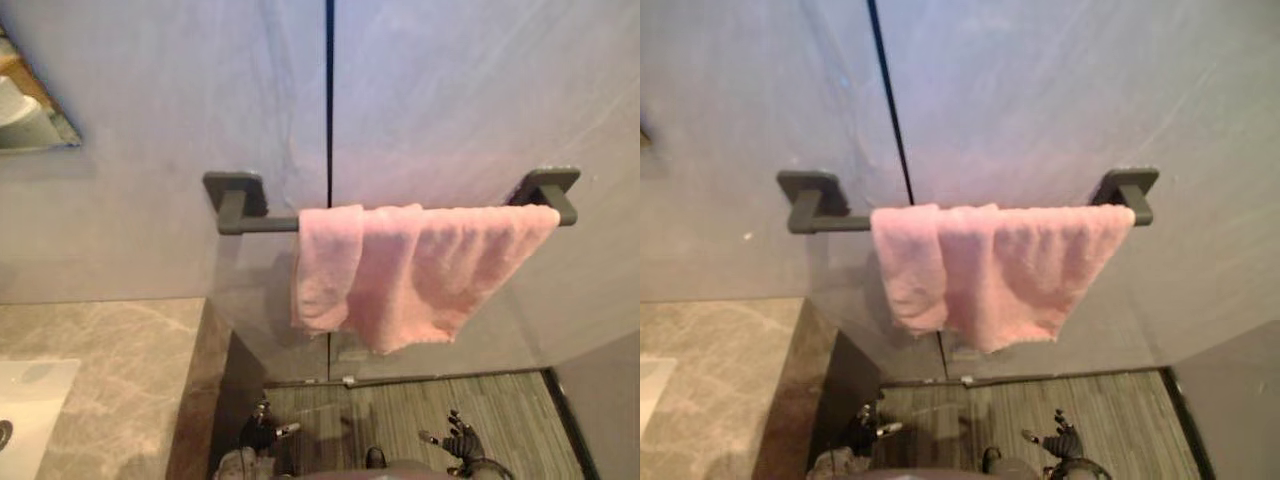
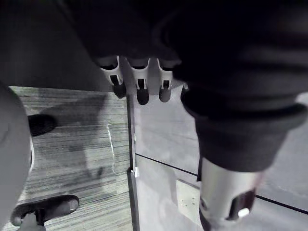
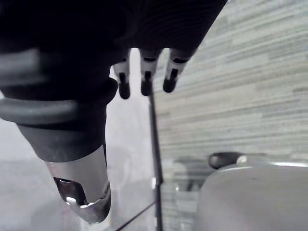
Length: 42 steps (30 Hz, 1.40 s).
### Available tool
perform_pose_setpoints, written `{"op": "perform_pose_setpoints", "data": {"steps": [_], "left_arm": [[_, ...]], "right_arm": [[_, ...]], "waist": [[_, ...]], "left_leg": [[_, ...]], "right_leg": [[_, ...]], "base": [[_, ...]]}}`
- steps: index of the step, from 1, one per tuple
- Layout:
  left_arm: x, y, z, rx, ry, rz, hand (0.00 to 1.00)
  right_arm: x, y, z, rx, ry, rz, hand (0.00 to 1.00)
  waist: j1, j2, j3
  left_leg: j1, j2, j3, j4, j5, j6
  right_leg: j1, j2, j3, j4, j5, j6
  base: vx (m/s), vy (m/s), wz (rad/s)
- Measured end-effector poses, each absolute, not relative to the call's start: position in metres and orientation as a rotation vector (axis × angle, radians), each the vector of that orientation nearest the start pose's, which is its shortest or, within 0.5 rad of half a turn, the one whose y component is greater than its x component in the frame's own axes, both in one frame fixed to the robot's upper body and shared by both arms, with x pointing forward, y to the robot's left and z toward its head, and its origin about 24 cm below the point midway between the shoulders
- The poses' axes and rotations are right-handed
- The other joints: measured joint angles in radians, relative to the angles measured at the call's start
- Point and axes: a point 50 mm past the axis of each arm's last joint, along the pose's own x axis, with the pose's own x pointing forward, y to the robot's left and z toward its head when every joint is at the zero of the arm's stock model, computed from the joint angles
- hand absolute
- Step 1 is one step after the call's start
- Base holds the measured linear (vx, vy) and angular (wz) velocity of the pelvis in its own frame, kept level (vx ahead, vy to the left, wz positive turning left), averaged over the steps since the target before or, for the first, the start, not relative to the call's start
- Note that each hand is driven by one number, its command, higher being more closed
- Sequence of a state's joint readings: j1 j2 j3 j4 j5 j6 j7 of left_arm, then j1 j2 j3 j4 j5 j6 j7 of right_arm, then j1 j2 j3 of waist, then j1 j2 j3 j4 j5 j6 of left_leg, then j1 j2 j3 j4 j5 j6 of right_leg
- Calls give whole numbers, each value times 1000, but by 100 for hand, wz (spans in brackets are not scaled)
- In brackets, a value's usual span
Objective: Organize washtable
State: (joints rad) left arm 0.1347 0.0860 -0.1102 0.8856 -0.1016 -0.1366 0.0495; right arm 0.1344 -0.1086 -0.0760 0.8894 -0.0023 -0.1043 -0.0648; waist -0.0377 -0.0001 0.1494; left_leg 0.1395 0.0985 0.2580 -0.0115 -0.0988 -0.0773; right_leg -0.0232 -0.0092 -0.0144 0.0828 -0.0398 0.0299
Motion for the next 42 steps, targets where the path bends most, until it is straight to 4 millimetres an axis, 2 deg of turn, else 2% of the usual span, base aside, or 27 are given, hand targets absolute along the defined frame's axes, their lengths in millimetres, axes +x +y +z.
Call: {"op": "perform_pose_setpoints", "data": {"steps": [3,5,6,7,8,9,10,11,12,13,14,15,17,18,19,20,21,22,25,26,28,29,32,34,35,37,42], "left_arm": [[133,169,-141,48,853,41,0],[137,167,-140,42,841,38,0],[140,165,-138,38,826,37,0],[144,167,-136,44,811,37,0],[144,169,-135,46,810,41,0],[140,174,-136,48,820,57,0],[139,178,-137,49,823,73,0],[137,180,-137,34,834,96,0],[139,176,-137,21,830,93,0],[139,174,-137,16,829,92,0],[138,168,-138,-3,830,87,0],[143,166,-137,-6,820,84,0],[154,174,-132,18,792,90,0],[158,177,-130,29,781,94,0],[157,177,-131,31,785,103,0],[155,173,-132,21,791,102,0],[154,170,-133,14,795,98,0],[153,166,-133,2,798,95,0],[151,168,-135,4,806,100,0],[151,168,-135,10,809,97,0],[152,168,-134,9,800,98,0],[150,167,-136,6,810,97,0],[143,165,-140,2,843,97,0],[139,164,-143,1,864,96,0],[137,164,-144,0,873,98,0],[133,169,-145,11,887,103,0],[123,170,-150,25,929,100,0]], "right_arm": [[129,-201,-139,-92,872,-179,0],[129,-200,-139,-92,871,-177,0],[131,-199,-138,-87,859,-176,0],[132,-198,-138,-81,856,-175,0],[130,-197,-139,-79,866,-172,0],[127,-191,-142,-74,880,-157,0],[130,-188,-142,-73,876,-143,0],[136,-184,-140,-67,859,-134,0],[146,-183,-136,-70,834,-127,0],[149,-183,-135,-72,830,-127,0],[152,-191,-133,-93,821,-134,0],[163,-187,-130,-90,795,-121,0],[172,-175,-126,-77,764,-91,0],[175,-173,-124,-72,754,-89,0],[176,-176,-123,-79,747,-93,0],[173,-179,-124,-89,753,-99,0],[168,-181,-126,-91,765,-103,0],[155,-186,-131,-101,802,-125,0],[144,-192,-135,-111,835,-149,0],[141,-193,-137,-93,843,-167,0],[135,-201,-139,-86,865,-204,0],[133,-206,-139,-88,874,-217,0],[135,-209,-138,-91,866,-219,0],[135,-209,-138,-88,867,-223,0],[134,-209,-139,-84,872,-225,0],[130,-203,-142,-61,889,-228,0],[121,-195,-148,-42,930,-219,0]], "waist": [[-2,-10,32],[-1,-12,30],[-4,-6,34],[-5,-24,32],[-4,-35,31],[8,-60,17],[14,-84,3],[24,-56,7],[35,-46,10],[39,-46,8],[52,-20,1],[54,-10,3],[54,-49,20],[55,-55,24],[54,-33,38],[49,-3,55],[49,11,63],[51,36,86],[45,41,92],[41,27,94],[37,33,94],[36,28,93],[23,43,86],[23,55,80],[24,61,74],[21,29,53],[19,14,2]], "left_leg": [[-61,-1,1,61,4,7],[-76,-2,2,74,13,20],[-88,3,-7,80,13,24],[-92,-8,-33,84,13,24],[-96,-14,-47,90,14,24],[-127,-30,-67,125,14,23],[-147,-35,-70,150,14,21],[-203,-8,-60,212,19,13],[-269,-10,-65,238,-5,7],[-276,-46,-73,183,-4,10],[-281,-67,-75,81,118,35],[-305,-41,-31,91,132,81],[-348,-35,-25,145,130,77],[-376,-14,-32,199,115,55],[-390,23,-48,260,95,33],[-388,56,-69,292,85,20],[-384,74,-77,307,79,11],[-373,108,-111,330,71,-9],[-361,132,-118,262,98,-52],[-359,124,-115,248,98,-54],[-381,112,-117,354,87,-38],[-367,87,-108,479,50,-5],[-297,73,-89,585,-61,-17],[-208,54,-80,456,-101,-33],[-153,42,-63,341,-117,-11],[-126,1,-57,220,-90,14],[-112,-66,-60,100,-50,40]], "right_leg": [[-76,-10,18,89,-3,4],[-76,-19,27,104,-10,21],[-113,-29,44,247,-96,21],[-159,-63,47,498,-178,61],[-163,-85,51,584,-195,82],[-170,-147,78,657,-174,96],[-170,-147,94,638,-181,122],[-163,-112,81,577,-168,110],[-136,-92,94,482,-148,85],[-130,-94,123,431,-147,84],[-114,-71,170,333,-144,80],[-132,-50,193,339,-183,70],[-147,-65,193,365,-223,56],[-123,-54,178,310,-232,50],[-77,-25,170,245,-225,24],[-39,7,154,219,-202,14],[-17,25,145,208,-193,5],[32,62,110,194,-180,-16],[28,89,58,199,-156,-52],[12,76,36,192,-147,-59],[-11,54,9,195,-135,-71],[-29,27,-5,195,-118,-73],[-48,3,-11,181,-89,-50],[-51,0,-13,158,-65,-29],[-51,0,-9,144,-52,-15],[-45,-32,-5,85,-15,12],[-23,-76,-12,-29,50,43]], "base": [[-61,0,-10],[-57,8,20],[-6,14,69],[48,-10,87],[24,-108,97],[2,-159,55],[-62,-213,29],[-118,-145,-7],[-171,-88,-18],[-206,26,-40],[-201,78,-61],[-223,9,-53],[-190,-126,-13],[-191,-197,-6],[-252,-222,-1],[-226,-175,4],[-305,-207,34],[-272,-180,43],[-250,-154,46],[-296,-160,72],[-243,-79,53],[-212,16,29],[-136,81,25],[-139,161,10],[-167,197,-3],[-168,193,4],[-33,140,5]]}}
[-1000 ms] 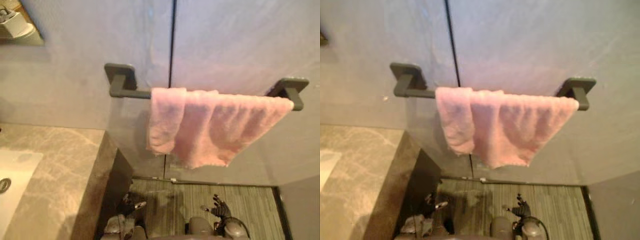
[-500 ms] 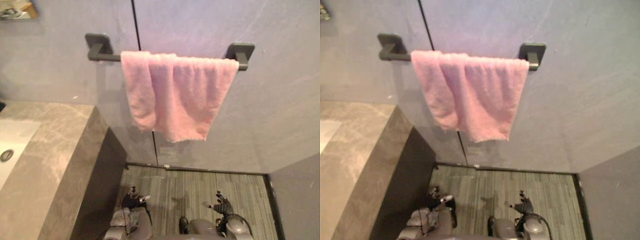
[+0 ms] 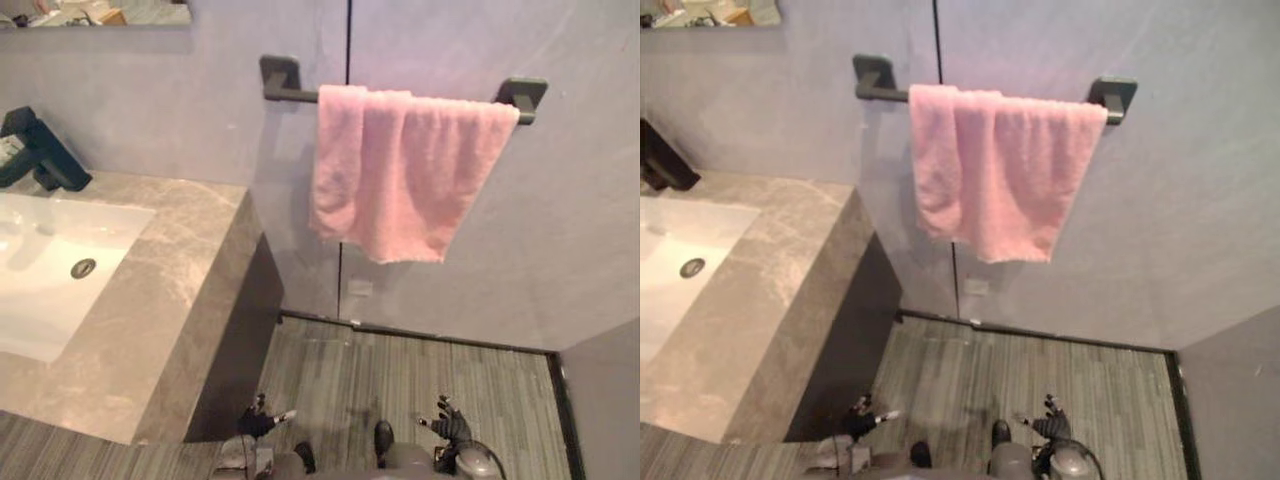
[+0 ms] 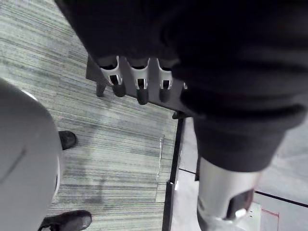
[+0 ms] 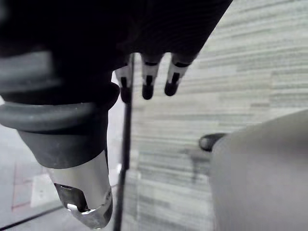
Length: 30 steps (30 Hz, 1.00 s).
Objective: Organize washtable
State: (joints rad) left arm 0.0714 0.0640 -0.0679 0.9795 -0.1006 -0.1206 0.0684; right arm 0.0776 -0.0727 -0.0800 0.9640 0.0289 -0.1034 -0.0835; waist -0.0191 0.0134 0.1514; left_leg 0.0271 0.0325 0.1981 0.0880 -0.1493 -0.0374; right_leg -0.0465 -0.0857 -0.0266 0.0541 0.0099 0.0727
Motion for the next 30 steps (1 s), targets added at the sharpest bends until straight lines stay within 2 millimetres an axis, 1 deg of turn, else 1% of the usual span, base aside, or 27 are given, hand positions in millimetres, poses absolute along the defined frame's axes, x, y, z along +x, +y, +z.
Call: {"op": "perform_pose_setpoints", "data": {"steps": [2,3,4,5,6,8,9,10,11,12,14,15,16,17,18,19,20,21,22,23,24,25,26,27,28,29,30], "left_arm": [[120,170,-151,34,942,96,0],[119,171,-152,41,947,93,0],[118,172,-152,51,950,89,0],[118,172,-152,53,951,89,0],[116,175,-153,62,960,90,0],[115,176,-153,61,965,98,0],[115,180,-153,49,966,124,0],[115,177,-154,34,965,130,0],[115,179,-154,28,965,142,0],[117,182,-153,18,959,162,0],[117,184,-153,2,957,188,0],[118,184,-152,-6,950,197,0],[118,185,-151,-7,945,199,0],[120,187,-149,-18,927,217,0],[120,188,-148,-31,918,235,0],[121,188,-148,-38,910,242,0],[123,185,-147,-63,896,255,0],[123,180,-147,-89,895,262,0],[124,178,-147,-99,893,263,0],[128,173,-146,-126,878,267,0],[130,170,-145,-143,867,272,0],[132,169,-145,-146,865,270,0],[133,167,-144,-149,860,265,0],[135,165,-144,-149,859,257,0],[136,165,-143,-133,856,239,0],[134,166,-144,-118,862,229,0],[139,168,-142,-103,852,215,0]], "right_arm": [[121,-194,-148,-41,934,-218,0],[121,-193,-148,-38,936,-217,0],[121,-191,-148,-32,934,-216,0],[122,-191,-148,-30,933,-217,0],[122,-190,-149,-15,933,-229,0],[120,-189,-150,-9,940,-231,0],[122,-189,-149,-8,936,-229,0],[122,-189,-149,-6,940,-231,0],[123,-188,-149,-4,936,-230,0],[125,-187,-148,-2,925,-229,0],[123,-183,-149,10,929,-226,0],[122,-182,-149,11,931,-224,0],[121,-182,-149,10,931,-223,0],[118,-180,-149,12,933,-219,0],[116,-178,-149,12,935,-216,0],[116,-174,-150,21,938,-210,0],[119,-175,-148,11,929,-204,0],[121,-180,-147,-10,921,-204,0],[122,-182,-146,-20,918,-207,0],[122,-185,-146,-32,921,-206,0],[119,-184,-147,-35,928,-203,0],[120,-183,-147,-36,926,-198,0],[124,-182,-146,-43,917,-186,0],[130,-184,-144,-51,903,-184,0],[133,-181,-144,-49,904,-175,0],[134,-179,-144,-48,902,-167,0],[138,-175,-144,-39,896,-159,0]], "waist": [[2,1,-2],[1,1,-2],[-7,-3,-2],[-10,-5,-3],[-19,-13,-8],[-19,-12,-8],[-18,-13,-8],[-18,-14,-8],[-16,-5,2],[-17,-17,2],[-13,-34,1],[-5,-40,-1],[-2,-42,-1],[7,-64,1],[10,-76,-9],[15,-74,-9],[34,-66,-14],[28,-48,-11],[25,-37,-12],[28,-31,-10],[29,-34,-10],[28,-36,-8],[28,-35,-8],[25,-20,-8],[9,-34,-3],[5,-40,-7],[-1,-38,1]], "left_leg": [[29,-17,-7,-36,14,11],[43,-24,-16,-46,14,11],[54,-40,-52,-52,22,16],[55,-43,-60,-53,24,20],[57,-57,-98,-56,31,31],[60,-56,-133,-54,35,38],[61,-50,-165,-51,35,38],[68,-38,-199,-46,34,41],[69,-34,-218,-41,32,44],[73,-29,-261,-31,27,50],[80,-35,-328,-9,13,37],[81,-39,-360,19,-4,21],[80,-43,-372,40,-15,8],[62,-56,-388,105,-50,-20],[49,-52,-388,141,-82,-24],[39,-45,-389,154,-93,-30],[14,-18,-390,163,-99,-40],[-16,16,-388,159,-85,-64],[-28,32,-378,152,-73,-81],[-42,54,-356,127,-37,-92],[-52,73,-288,97,6,-81],[-55,83,-232,83,25,-59],[-68,124,-97,93,46,-32],[-101,141,-36,100,100,-77],[-97,125,-28,22,179,-83],[-74,121,-29,-21,192,-90],[-87,133,13,75,124,-77]], "right_leg": [[16,-15,-9,0,-7,11],[19,-24,-18,21,-23,13],[15,-42,-39,76,-61,29],[13,-42,-43,90,-67,31],[7,-59,-57,148,-101,39],[5,-60,-51,189,-103,40],[-9,-56,-42,247,-106,32],[-69,-47,-13,388,-111,16],[-107,-38,15,453,-139,12],[-127,-27,72,484,-197,17],[-140,-18,138,483,-211,25],[-145,-23,172,482,-210,25],[-142,-30,179,478,-210,25],[-115,-59,194,445,-188,33],[-96,-63,200,441,-225,78],[-91,-63,188,436,-259,73],[-86,-53,149,425,-293,50],[-86,-42,91,421,-293,48],[-85,-40,59,421,-294,47],[-84,-40,10,426,-300,34],[-83,-55,-44,430,-303,18],[-83,-60,-65,431,-303,9],[-85,-68,-111,431,-303,-15],[-83,-56,-136,436,-306,-23],[-79,-53,-139,407,-298,-37],[-78,-64,-159,369,-288,-52],[-57,-66,-199,349,-276,-62]], "base": [[75,117,16],[141,108,40],[129,88,43],[165,32,75],[195,22,77],[226,30,73],[176,11,70],[180,-11,82],[184,-62,95],[169,-86,87],[188,-158,124],[172,-188,124],[163,-277,125],[97,-261,111],[74,-289,109],[37,-281,72],[23,-435,83],[15,-426,92],[-33,-387,123],[-44,-259,125],[-55,-236,121],[-37,-198,111],[-20,-158,96],[-55,-224,115],[-46,-129,97],[-31,-75,95],[-1,-8,110]]}}
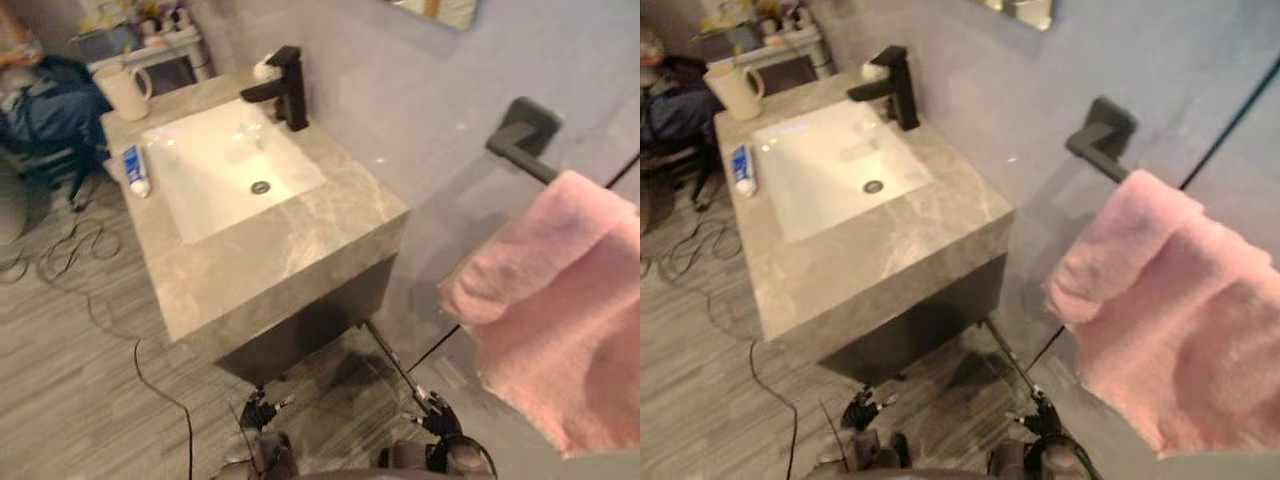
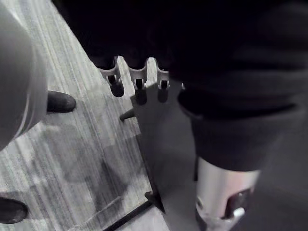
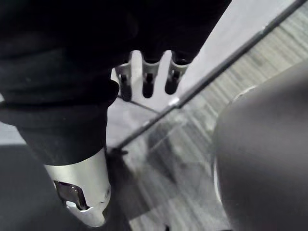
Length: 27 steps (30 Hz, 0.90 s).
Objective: Organize washtable
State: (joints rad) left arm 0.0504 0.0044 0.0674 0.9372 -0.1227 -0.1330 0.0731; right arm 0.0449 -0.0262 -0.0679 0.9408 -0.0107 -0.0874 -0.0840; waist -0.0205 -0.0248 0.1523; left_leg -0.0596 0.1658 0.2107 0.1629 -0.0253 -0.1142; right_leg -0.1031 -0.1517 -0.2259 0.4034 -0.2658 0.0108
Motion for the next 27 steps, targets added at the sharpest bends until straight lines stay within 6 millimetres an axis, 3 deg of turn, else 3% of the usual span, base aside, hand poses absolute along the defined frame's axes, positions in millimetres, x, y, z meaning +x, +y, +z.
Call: {"op": "perform_pose_setpoints", "data": {"steps": [1,2,4,5,6,7,8,9,12,14,17,20,27], "left_arm": [[137,166,-144,-92,867,191,0],[137,164,-144,-86,869,177,0],[144,157,-141,-58,856,124,0],[144,163,-141,-22,859,112,0],[145,161,-141,-10,863,91,0],[145,159,-142,-6,864,79,0],[146,153,-142,5,864,47,0],[148,152,-141,14,862,26,0],[136,158,-146,36,898,31,0],[118,175,-153,73,964,59,0],[109,185,-156,101,998,75,0],[107,192,-156,77,1005,131,0],[108,194,-156,63,998,155,0]], "right_arm": [[135,-177,-146,-34,913,-175,0],[134,-179,-146,-34,917,-181,0],[134,-186,-145,-24,916,-213,0],[129,-180,-148,-14,931,-202,0],[131,-184,-147,-7,919,-223,0],[130,-187,-147,5,922,-243,0],[130,-193,-145,13,911,-271,0],[132,-197,-145,12,908,-283,0],[131,-192,-146,20,913,-269,0],[131,-185,-147,36,916,-268,0],[131,-184,-147,29,918,-255,0],[129,-186,-148,20,932,-251,0],[126,-184,-150,25,950,-250,0]], "waist": [[-17,0,4],[-28,8,12],[-39,23,21],[-54,-7,2],[-65,7,10],[-74,11,11],[-90,32,14],[-93,49,14],[-73,41,14],[-74,18,23],[-72,15,22],[-59,14,24],[-48,-11,31]], "left_leg": [[0,20,84,166,-98,18],[-5,29,114,180,-102,14],[21,12,110,73,-43,28],[60,-23,100,-54,-7,25],[66,1,169,53,-85,17],[78,0,196,76,-102,9],[112,-12,211,-7,-101,-1],[140,-42,199,-101,-54,19],[182,-80,195,-256,33,34],[164,-95,163,-266,45,49],[150,-100,111,-267,45,60],[149,-99,51,-267,45,59],[144,-108,-35,-267,55,58]], "right_leg": [[20,-9,-57,16,2,-2],[33,-9,-80,31,2,-3],[24,15,-64,28,0,-23],[52,15,-65,-102,50,-5],[75,3,-137,-132,80,-10],[86,-2,-159,-136,87,-10],[99,-1,-204,-155,109,-1],[99,-7,-221,-170,128,8],[99,-3,-201,-213,174,18],[93,-2,-178,-220,191,33],[89,8,-56,-207,197,33],[112,15,-47,-212,196,33],[168,18,-78,-243,115,85]], "base": [[-17,-37,121],[-75,-65,145],[-96,-26,116],[-47,-4,125],[-42,9,128],[-14,80,126],[-86,149,109],[-112,161,90],[-152,125,13],[-203,58,23],[-110,48,43],[-52,6,41],[-9,-30,36]]}}
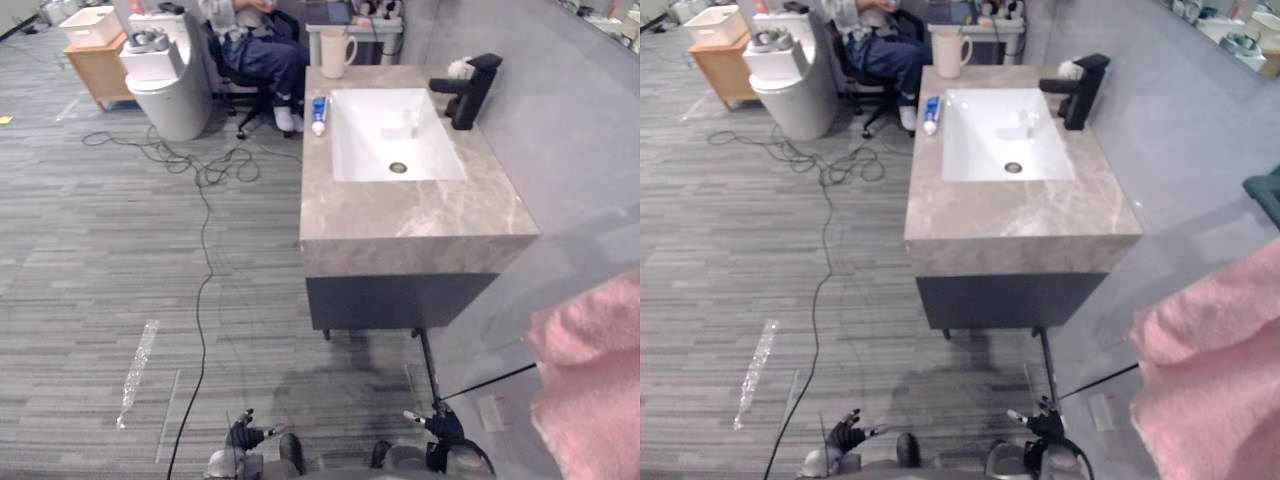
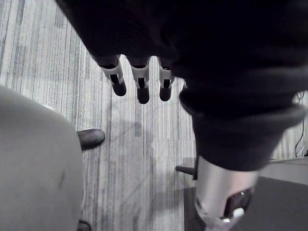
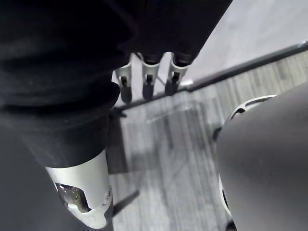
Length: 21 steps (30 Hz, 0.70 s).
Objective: Organize washtable
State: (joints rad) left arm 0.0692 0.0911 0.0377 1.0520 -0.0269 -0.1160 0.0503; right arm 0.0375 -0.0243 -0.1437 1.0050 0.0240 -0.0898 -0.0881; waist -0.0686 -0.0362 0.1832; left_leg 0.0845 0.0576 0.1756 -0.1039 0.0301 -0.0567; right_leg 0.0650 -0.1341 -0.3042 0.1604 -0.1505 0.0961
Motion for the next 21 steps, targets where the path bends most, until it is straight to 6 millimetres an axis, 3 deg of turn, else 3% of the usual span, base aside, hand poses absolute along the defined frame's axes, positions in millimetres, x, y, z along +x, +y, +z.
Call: {"op": "perform_pose_setpoints", "data": {"steps": [4,8,10,11,12,13,14,15,17,18,19,20,21], "left_arm": [[109,194,-155,64,997,155,0],[109,199,-155,87,996,150,0],[112,198,-153,93,979,142,0],[112,197,-153,95,975,137,0],[113,197,-153,95,974,138,0],[114,197,-152,97,971,137,0],[120,200,-150,105,956,136,0],[122,194,-150,94,951,132,0],[124,194,-149,89,937,137,0],[119,194,-151,88,953,142,0],[114,191,-153,79,969,139,0],[113,185,-154,71,974,132,0],[114,182,-154,76,973,111,0]], "right_arm": [[126,-184,-151,21,952,-250,0],[123,-175,-155,27,984,-228,0],[123,-171,-155,18,984,-204,0],[124,-172,-154,8,976,-201,0],[126,-173,-153,6,969,-200,0],[128,-173,-152,4,958,-200,0],[130,-174,-151,-8,948,-195,0],[131,-178,-151,-30,951,-193,0],[133,-180,-150,-50,943,-188,0],[134,-181,-149,-56,938,-185,0],[136,-182,-148,-65,929,-182,0],[137,-185,-147,-64,919,-192,0],[138,-184,-145,-55,908,-200,0]], "waist": [[5,-7,-6],[8,-39,-19],[24,-36,-20],[26,-18,-14],[28,-19,-14],[30,-29,-19],[25,-49,-17],[21,-20,-13],[25,-15,-2],[23,-11,-3],[0,13,-5],[-22,33,-5],[-36,47,-13]], "left_leg": [[-6,-28,-43,0,31,17],[-9,-62,-99,8,34,23],[-2,-36,-139,9,36,25],[-3,-18,-161,10,37,23],[-7,-14,-170,10,38,21],[-33,-20,-176,13,44,11],[-82,-53,-171,48,41,6],[-113,-21,-77,81,-4,-12],[-133,34,139,243,-95,18],[-126,48,174,288,-108,14],[-101,70,210,302,-120,-10],[-89,68,212,271,-129,-22],[-52,48,215,186,-120,-10]], "right_leg": [[31,-8,-1,-9,-21,26],[66,-24,5,-2,7,9],[43,-12,18,93,25,-17],[27,12,43,74,-38,-11],[27,23,51,29,-49,-16],[19,38,57,-91,-24,-28],[-10,19,60,-147,98,-31],[-21,16,28,-126,107,-35],[-41,-9,5,-107,97,-48],[-34,-16,2,-104,97,-47],[-35,-23,-5,-85,90,-37],[-36,-27,-20,-64,81,-25],[-35,-36,-49,-53,79,-21]], "base": [[136,4,50],[225,60,70],[191,15,74],[132,-31,65],[75,-45,62],[28,-51,75],[27,-28,102],[-8,3,80],[51,-2,10],[171,-8,-9],[136,43,16],[80,174,47],[9,183,52]]}}
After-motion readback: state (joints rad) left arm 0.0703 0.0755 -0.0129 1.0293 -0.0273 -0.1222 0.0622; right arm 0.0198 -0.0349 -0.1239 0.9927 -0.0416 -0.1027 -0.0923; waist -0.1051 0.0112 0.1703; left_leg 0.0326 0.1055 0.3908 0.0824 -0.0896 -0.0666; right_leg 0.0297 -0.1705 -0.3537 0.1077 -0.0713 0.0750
